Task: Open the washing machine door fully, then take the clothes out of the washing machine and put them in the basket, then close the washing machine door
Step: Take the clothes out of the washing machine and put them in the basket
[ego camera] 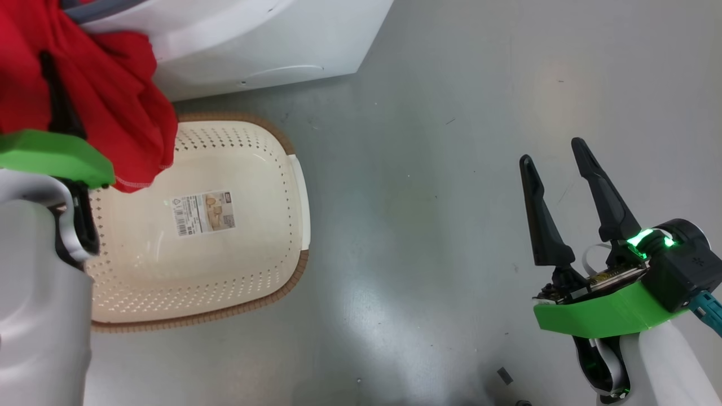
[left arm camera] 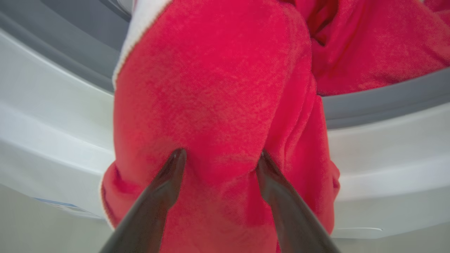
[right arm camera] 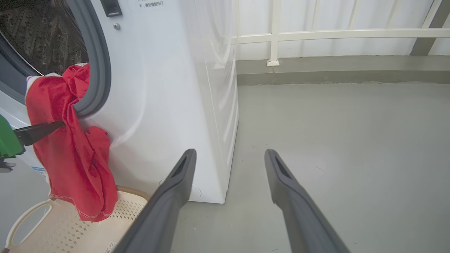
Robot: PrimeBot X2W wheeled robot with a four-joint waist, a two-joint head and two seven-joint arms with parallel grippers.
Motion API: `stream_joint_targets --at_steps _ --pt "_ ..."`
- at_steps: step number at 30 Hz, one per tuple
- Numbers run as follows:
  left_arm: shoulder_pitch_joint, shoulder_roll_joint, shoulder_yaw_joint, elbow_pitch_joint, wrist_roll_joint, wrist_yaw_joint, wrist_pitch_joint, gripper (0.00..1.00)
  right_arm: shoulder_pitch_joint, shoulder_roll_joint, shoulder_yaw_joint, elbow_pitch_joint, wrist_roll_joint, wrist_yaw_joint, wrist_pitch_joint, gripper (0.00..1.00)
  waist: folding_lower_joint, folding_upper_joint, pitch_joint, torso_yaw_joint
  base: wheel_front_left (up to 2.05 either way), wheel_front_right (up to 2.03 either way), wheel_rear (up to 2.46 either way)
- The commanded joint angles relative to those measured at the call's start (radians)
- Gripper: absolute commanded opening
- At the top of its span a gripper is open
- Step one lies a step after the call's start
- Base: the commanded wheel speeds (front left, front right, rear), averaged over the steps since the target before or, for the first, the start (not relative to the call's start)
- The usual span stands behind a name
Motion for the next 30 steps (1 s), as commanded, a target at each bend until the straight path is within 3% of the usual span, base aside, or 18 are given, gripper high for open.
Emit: stream_joint_targets --at_steps 1,8,10,13,14,18,30 --pt "-0.011 0.052 0.025 0.003 -0.002 -0.005 -0.011 1.00 0.006 -0.007 0.023 -0.018 0.006 0.006 -0.006 1.00 0.0000 0.0000 0.000 -0.001 0.00 0.00 0.00" --pt "-0.073 0.061 0.019 0.099 0.003 -0.018 -0.032 0.97 0.002 -0.007 0.026 -0.015 0.004 0.006 -0.006 1.00 0.0000 0.0000 0.002 -0.008 0.00 0.00 0.00" --pt "-0.085 0.062 0.017 0.113 0.005 -0.022 -0.036 0.71 0.002 -0.007 0.026 -0.014 0.004 0.006 -0.006 1.00 0.0000 0.0000 0.002 -0.009 0.00 0.00 0.00" --pt "-0.098 0.063 0.014 0.123 0.009 -0.035 -0.040 0.07 0.001 -0.007 0.027 -0.013 0.005 0.006 -0.006 1.00 0.0000 0.0000 0.003 -0.010 0.00 0.00 0.00" --pt "-0.100 0.063 0.013 0.124 0.011 -0.037 -0.041 0.00 0.001 -0.007 0.027 -0.013 0.005 0.006 -0.006 1.00 0.0000 0.0000 0.003 -0.010 0.00 0.00 0.00" --pt "-0.102 0.063 0.014 0.111 0.016 -0.048 -0.042 0.00 0.002 -0.007 0.027 -0.014 0.006 0.006 -0.006 1.00 0.0000 0.0000 0.004 -0.009 0.00 0.00 0.00" --pt "0.050 0.031 0.039 -0.181 0.061 -0.080 -0.043 0.00 0.012 -0.007 0.011 -0.017 0.006 0.006 -0.006 1.00 0.0000 0.0000 -0.003 0.011 0.00 0.00 0.00"
